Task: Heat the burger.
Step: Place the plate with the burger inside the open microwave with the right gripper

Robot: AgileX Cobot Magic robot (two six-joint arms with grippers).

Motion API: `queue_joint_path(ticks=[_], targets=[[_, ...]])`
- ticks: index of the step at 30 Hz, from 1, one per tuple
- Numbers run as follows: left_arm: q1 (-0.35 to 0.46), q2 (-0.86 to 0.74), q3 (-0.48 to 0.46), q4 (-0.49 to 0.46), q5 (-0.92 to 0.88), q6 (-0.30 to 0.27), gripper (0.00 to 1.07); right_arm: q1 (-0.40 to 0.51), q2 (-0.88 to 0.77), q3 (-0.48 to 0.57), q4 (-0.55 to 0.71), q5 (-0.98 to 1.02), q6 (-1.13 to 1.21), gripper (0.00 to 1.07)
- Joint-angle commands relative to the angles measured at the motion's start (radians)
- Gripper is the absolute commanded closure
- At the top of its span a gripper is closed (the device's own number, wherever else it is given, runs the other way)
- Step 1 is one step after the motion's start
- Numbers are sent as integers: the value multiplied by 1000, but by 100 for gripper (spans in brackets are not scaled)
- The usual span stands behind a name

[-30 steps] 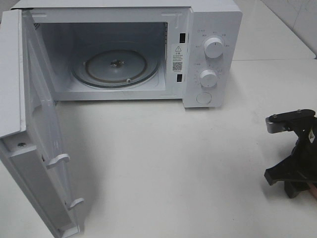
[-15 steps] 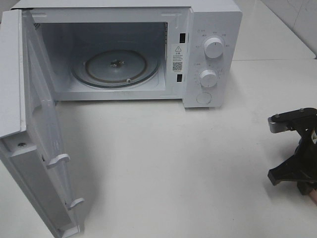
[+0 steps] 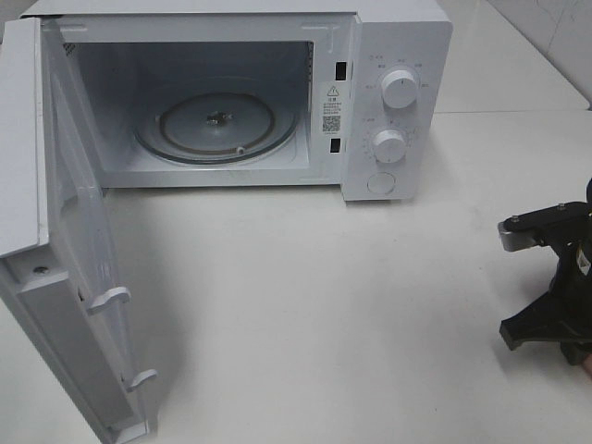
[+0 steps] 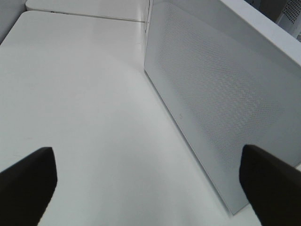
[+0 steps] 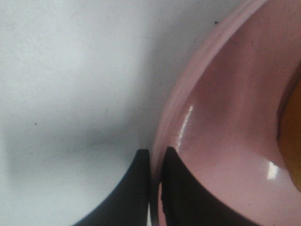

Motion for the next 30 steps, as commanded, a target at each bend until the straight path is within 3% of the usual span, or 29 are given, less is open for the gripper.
queue_joint_path(ticks=[1, 16, 30], targets=[[0, -14, 3, -3, -9, 2, 9, 42, 10, -3, -84, 69, 94, 107], [0, -14, 3, -3, -9, 2, 9, 168, 7, -3, -254, 204, 265, 107], [0, -14, 3, -3, -9, 2, 9, 214, -195, -3, -286, 331, 221, 107]])
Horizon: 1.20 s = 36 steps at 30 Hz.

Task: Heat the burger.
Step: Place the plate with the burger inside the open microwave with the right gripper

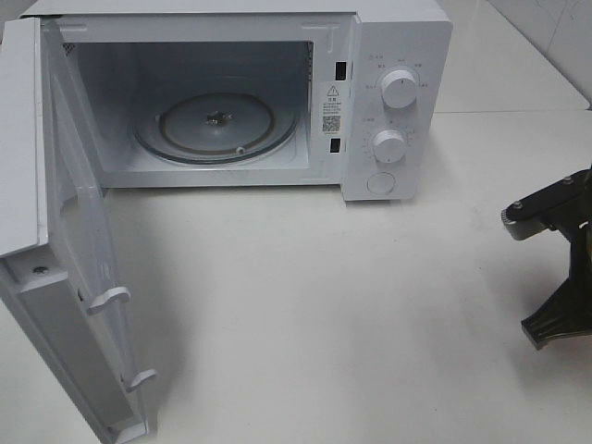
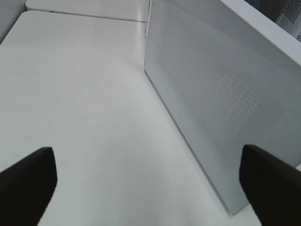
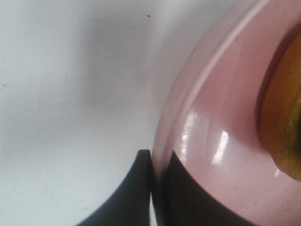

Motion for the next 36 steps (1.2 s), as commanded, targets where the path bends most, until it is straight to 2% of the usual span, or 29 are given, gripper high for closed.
queue_joint_path(ticks=[1, 7, 26, 31, 32, 36], targets=[[0, -14, 3, -3, -9, 2, 9, 2, -65, -4, -41, 71, -35, 107], [0, -14, 3, -3, -9, 2, 9, 2, -118, -4, -35, 106, -64, 107], [0, -14, 3, -3, -9, 2, 9, 6, -232, -4, 90, 136, -159, 107], [0, -14, 3, -3, -9, 2, 9, 94, -243, -4, 86, 158, -164, 107], [0, -14, 3, -3, -9, 2, 9, 134, -243, -4, 83, 158, -165, 107], [0, -14, 3, -3, -9, 2, 9, 183, -243, -4, 80, 155, -165, 107]])
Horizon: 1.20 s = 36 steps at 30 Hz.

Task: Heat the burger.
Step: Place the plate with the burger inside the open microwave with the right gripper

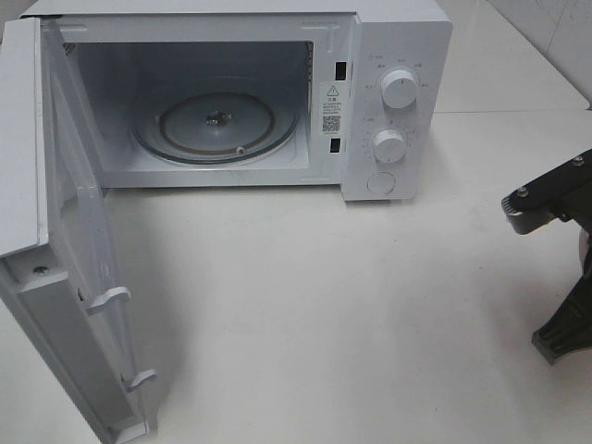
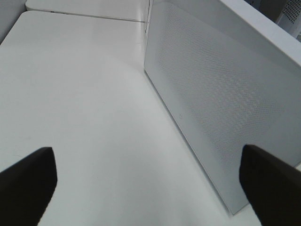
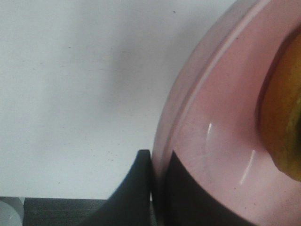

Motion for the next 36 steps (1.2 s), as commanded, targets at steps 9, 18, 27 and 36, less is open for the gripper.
queue_joint_path(ticks=[9, 18, 27, 36], targets=[[0, -14, 3, -3, -9, 2, 9, 223, -10, -5, -64, 24, -16, 107], [0, -14, 3, -3, -9, 2, 9, 374, -10, -5, -82, 24, -10, 107], [0, -14, 3, -3, -9, 2, 9, 541, -10, -5, -104, 38, -31, 107], [0, -14, 3, -3, -9, 2, 9, 671, -10, -5, -128, 72, -94, 107]])
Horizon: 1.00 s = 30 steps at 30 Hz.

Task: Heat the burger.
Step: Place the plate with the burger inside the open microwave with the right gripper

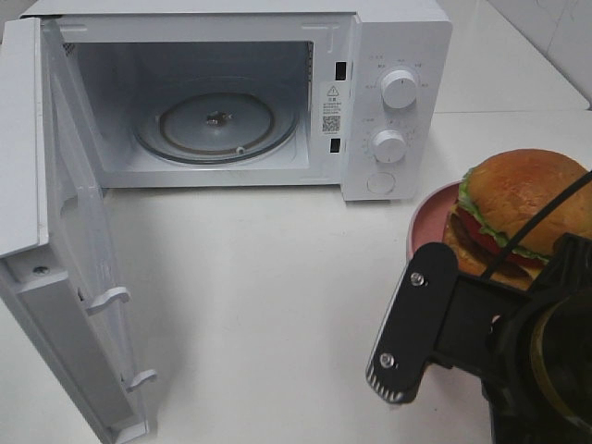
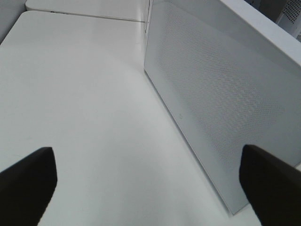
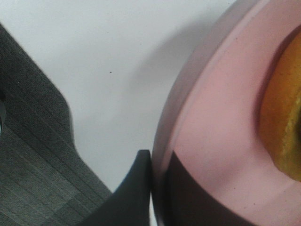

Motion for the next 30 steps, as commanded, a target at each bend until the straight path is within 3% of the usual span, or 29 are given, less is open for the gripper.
queue_joint_path(ticks=[1, 10, 30], targets=[[0, -14, 3, -3, -9, 2, 9, 71, -10, -5, -99, 45, -48, 107], [0, -14, 3, -3, -9, 2, 9, 149, -10, -5, -108, 34, -153, 107], [0, -14, 3, -3, -9, 2, 9, 154, -10, -5, -110, -100, -463, 107]])
